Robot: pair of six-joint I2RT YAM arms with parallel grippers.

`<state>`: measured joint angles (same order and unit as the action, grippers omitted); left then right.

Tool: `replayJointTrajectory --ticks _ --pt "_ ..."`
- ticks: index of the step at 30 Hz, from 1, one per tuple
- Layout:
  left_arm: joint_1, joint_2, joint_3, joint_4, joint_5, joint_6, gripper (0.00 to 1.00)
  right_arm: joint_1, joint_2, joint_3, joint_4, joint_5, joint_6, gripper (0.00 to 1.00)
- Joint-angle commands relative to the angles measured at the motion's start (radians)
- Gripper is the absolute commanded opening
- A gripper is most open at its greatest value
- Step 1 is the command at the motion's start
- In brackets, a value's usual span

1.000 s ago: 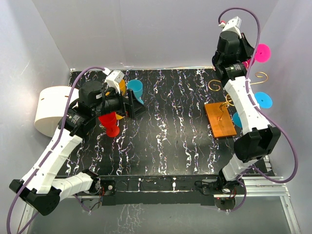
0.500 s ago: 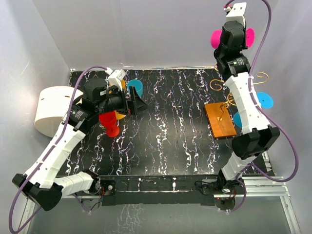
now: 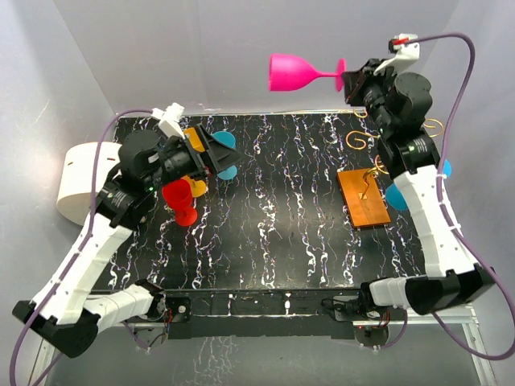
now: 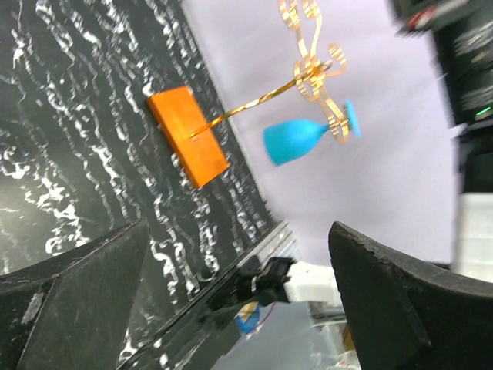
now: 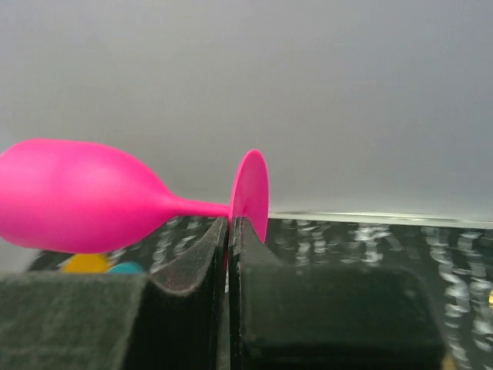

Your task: Take the wine glass off the wine glass rack

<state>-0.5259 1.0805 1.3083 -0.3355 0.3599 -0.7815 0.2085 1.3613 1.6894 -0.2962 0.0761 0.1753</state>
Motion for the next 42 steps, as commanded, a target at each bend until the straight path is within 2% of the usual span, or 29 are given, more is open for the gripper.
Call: replayJointTrajectory --ticks 1,5,8,17,19,22,31,34,36,42 --pt "-0.003 -0.126 -0.010 0.110 -0.076 -0.156 0.98 0.003 -0.111 -0.178 0.272 -0.417 0.303 0.00" --pt "-0.003 -0.184 -0.024 0.114 -0.114 -0.200 0.99 0.004 -0.165 -0.346 0.472 -0.577 0.518 0.00" --pt "-0.003 -0.212 -0.022 0.093 -0.148 -0.209 0.99 0.021 -0.186 -0.425 0.579 -0.634 0.617 0.00" --pt "-0.003 -0.172 0.019 0.023 -0.165 -0.174 0.97 0.131 -0.229 -0.503 0.596 -0.599 0.616 0.00" --pt "-0.003 -0.159 0.027 0.004 -0.169 -0.170 0.93 0.168 -0.233 -0.509 0.595 -0.582 0.599 0.00" --pt "-0.003 -0.143 0.038 -0.012 -0.171 -0.160 0.76 0.207 -0.234 -0.514 0.575 -0.564 0.562 0.00" --pt "-0.003 -0.165 0.016 -0.069 -0.215 -0.159 0.15 0.239 -0.243 -0.571 0.576 -0.538 0.522 0.00" --pt "-0.003 -0.161 0.027 -0.096 -0.226 -0.155 0.00 0.240 -0.242 -0.579 0.553 -0.526 0.498 0.00" --pt "-0.002 -0.151 0.042 -0.125 -0.239 -0.147 0.00 0.239 -0.245 -0.572 0.510 -0.505 0.462 0.09" --pt "-0.002 -0.123 0.085 -0.245 -0.286 -0.090 0.00 0.239 -0.299 -0.515 0.304 -0.354 0.286 0.68"
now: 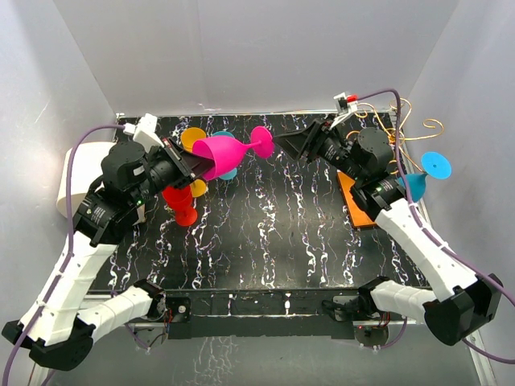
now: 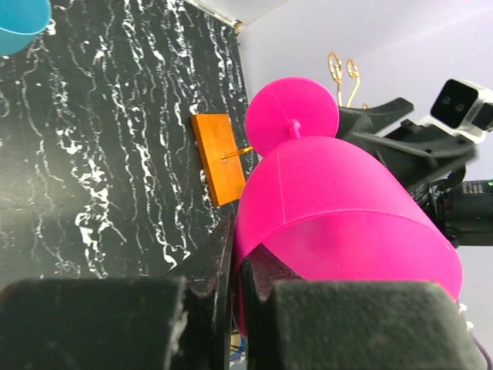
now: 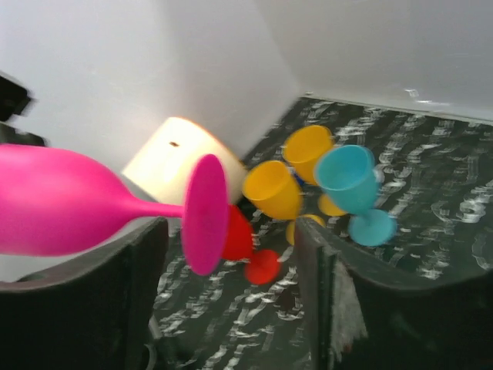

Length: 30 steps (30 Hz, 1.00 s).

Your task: Take the wine glass off the wine glass rack

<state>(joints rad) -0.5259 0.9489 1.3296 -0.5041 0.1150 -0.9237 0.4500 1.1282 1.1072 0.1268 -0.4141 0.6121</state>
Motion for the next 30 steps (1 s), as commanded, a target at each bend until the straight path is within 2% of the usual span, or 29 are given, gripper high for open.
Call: replayJointTrajectory --ticks 1,4,7,11,17,30 --pt "-0.003 0.019 0.085 -0.107 -0.053 0.071 0.00 -0.002 -0.078 0.080 -0.158 0.174 -0.186 0.75" --pt "-0.003 0.056 0.135 -0.209 -0.085 0.124 0.00 -0.002 -0.114 0.117 -0.259 0.282 -0.287 0.89" --pt "-0.002 0.109 0.180 -0.309 -0.105 0.183 0.00 -0.002 -0.148 0.138 -0.333 0.376 -0.348 0.95" --pt "-0.003 0.207 0.237 -0.447 -0.121 0.254 0.00 -0.002 -0.198 0.158 -0.375 0.428 -0.406 0.96" --pt "-0.002 0.381 0.317 -0.583 -0.186 0.357 0.00 -0.002 -0.247 0.181 -0.385 0.428 -0.439 0.97" --pt "0.002 0.709 0.461 -0.628 -0.312 0.500 0.00 -0.002 -0.281 0.240 -0.479 0.451 -0.480 0.97"
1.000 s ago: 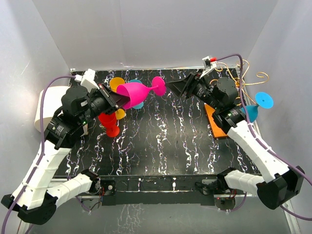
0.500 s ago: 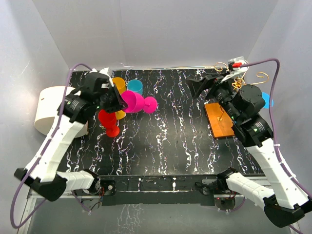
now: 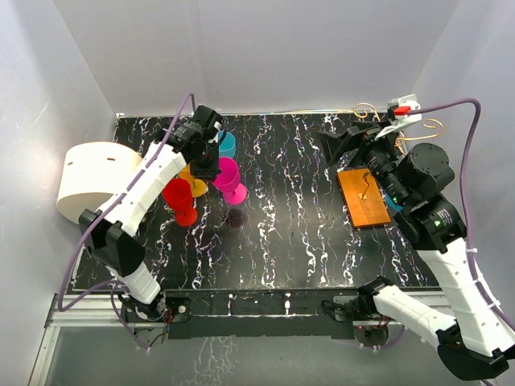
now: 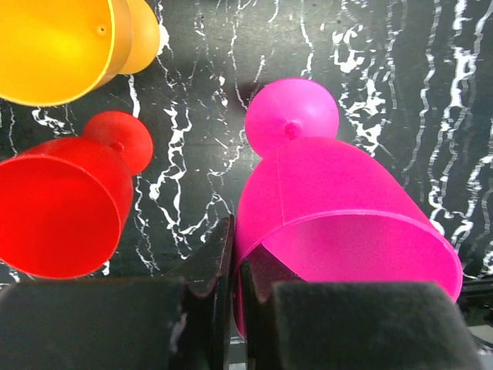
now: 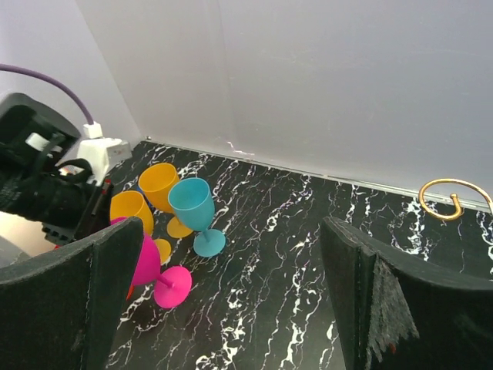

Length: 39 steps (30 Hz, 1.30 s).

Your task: Take the wine glass off the wine glass rack

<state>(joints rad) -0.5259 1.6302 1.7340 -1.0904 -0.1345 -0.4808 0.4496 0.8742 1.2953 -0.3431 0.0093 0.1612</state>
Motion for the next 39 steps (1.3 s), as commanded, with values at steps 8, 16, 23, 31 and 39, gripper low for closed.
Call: replayJointTrajectory --ticks 8,16,23,31,39 --pt "0.039 0.100 0.036 0.019 -0.045 0.076 0.07 -0.002 -0.042 0.080 -0.050 0.043 -0.048 0.97" --pt "0.085 0.176 0.029 0.062 -0.045 0.096 0.07 -0.002 -0.059 0.107 -0.108 0.074 -0.080 0.98" --pt "0.096 0.232 0.073 0.063 -0.055 0.112 0.08 -0.002 -0.083 0.116 -0.154 0.118 -0.108 0.98" --pt "0.098 0.247 0.080 0.070 -0.046 0.126 0.19 -0.002 -0.091 0.129 -0.186 0.133 -0.112 0.98" --pt "0.098 0.189 0.127 0.050 -0.054 0.139 0.31 -0.002 -0.089 0.204 -0.293 0.170 -0.112 0.98"
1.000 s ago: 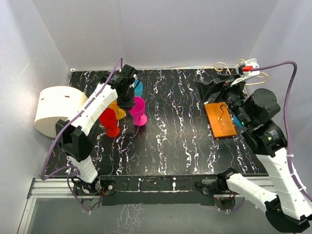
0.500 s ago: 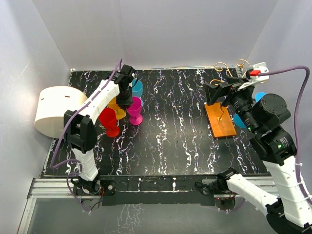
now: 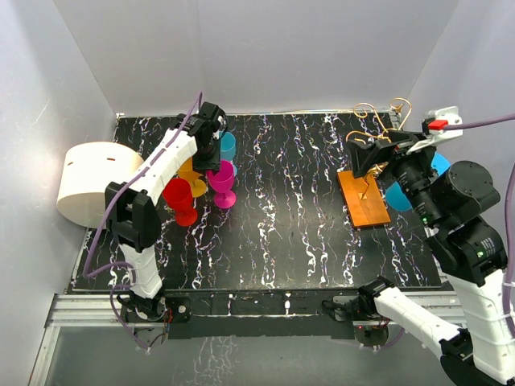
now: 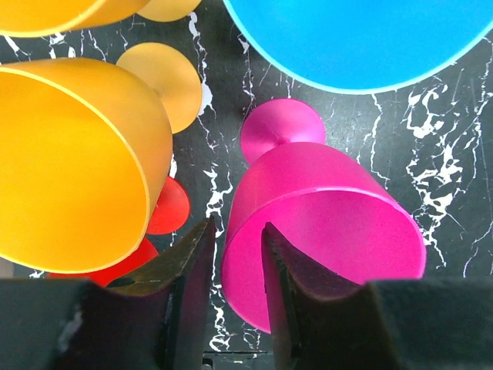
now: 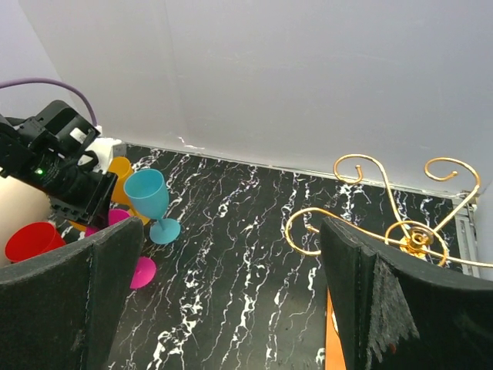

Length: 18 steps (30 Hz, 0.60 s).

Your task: Take the wine glass off the wine glass rack

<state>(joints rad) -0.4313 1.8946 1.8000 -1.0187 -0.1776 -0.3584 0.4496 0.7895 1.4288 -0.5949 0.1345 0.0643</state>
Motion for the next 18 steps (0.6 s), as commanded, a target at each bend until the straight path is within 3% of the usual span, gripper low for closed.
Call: replayJointTrajectory --ticks 1,10,18 --pt "0.003 -0.089 0.069 -0.023 -0.003 0.017 0.32 -0.002 -0.004 0.077 -0.060 0.057 -0.021 0.98" --pt "0.003 -0.298 0.031 0.052 0.159 0.022 0.43 -0.002 0.062 0.215 -0.300 0.259 0.024 0.97" --pt "0.003 -0.519 -0.047 0.179 0.386 0.019 0.58 -0.002 0.187 0.334 -0.523 0.588 0.079 0.96"
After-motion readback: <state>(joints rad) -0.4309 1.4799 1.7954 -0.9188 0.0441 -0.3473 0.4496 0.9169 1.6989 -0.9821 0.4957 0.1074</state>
